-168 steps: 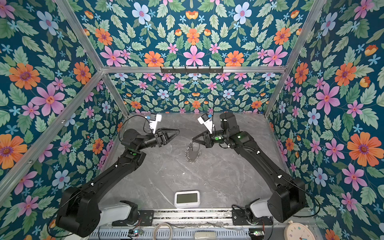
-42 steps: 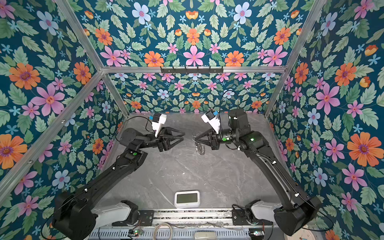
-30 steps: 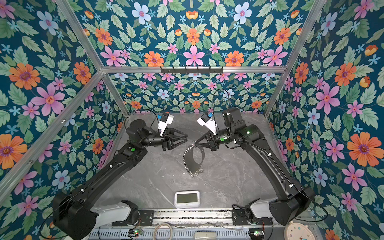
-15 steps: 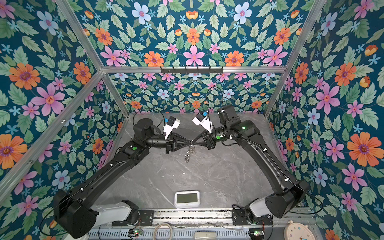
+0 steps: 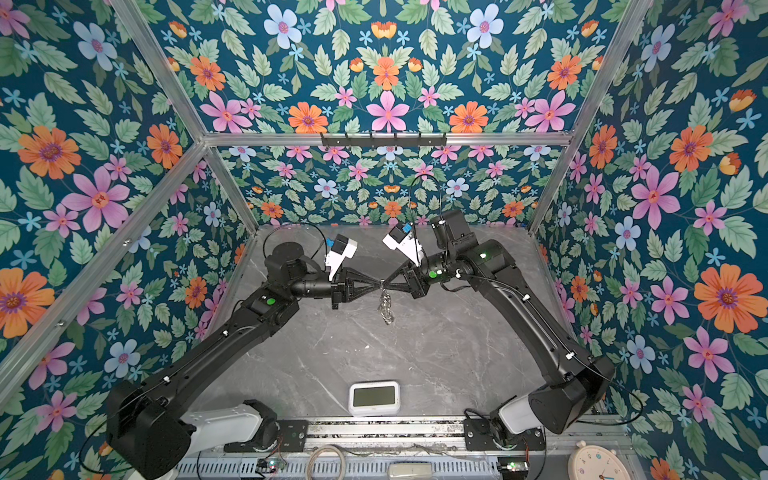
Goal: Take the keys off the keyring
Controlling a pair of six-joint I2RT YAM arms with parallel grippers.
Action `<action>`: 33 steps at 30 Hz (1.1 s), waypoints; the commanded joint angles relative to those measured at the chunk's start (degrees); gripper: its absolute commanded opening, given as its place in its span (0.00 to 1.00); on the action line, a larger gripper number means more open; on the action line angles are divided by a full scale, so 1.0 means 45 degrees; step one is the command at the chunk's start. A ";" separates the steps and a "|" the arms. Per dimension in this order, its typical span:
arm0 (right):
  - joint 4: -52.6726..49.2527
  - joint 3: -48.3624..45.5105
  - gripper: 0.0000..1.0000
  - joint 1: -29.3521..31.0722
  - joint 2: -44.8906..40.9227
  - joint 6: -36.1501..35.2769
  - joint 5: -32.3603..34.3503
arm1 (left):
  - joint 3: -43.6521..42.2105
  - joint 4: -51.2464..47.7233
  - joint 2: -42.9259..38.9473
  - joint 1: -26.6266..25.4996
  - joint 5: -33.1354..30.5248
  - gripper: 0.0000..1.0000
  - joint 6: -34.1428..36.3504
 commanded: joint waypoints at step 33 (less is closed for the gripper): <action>1.1461 -0.6596 0.36 0.0178 -0.5221 0.5515 0.0574 | -0.2085 1.5804 0.1391 0.0067 0.1234 0.00 -0.8747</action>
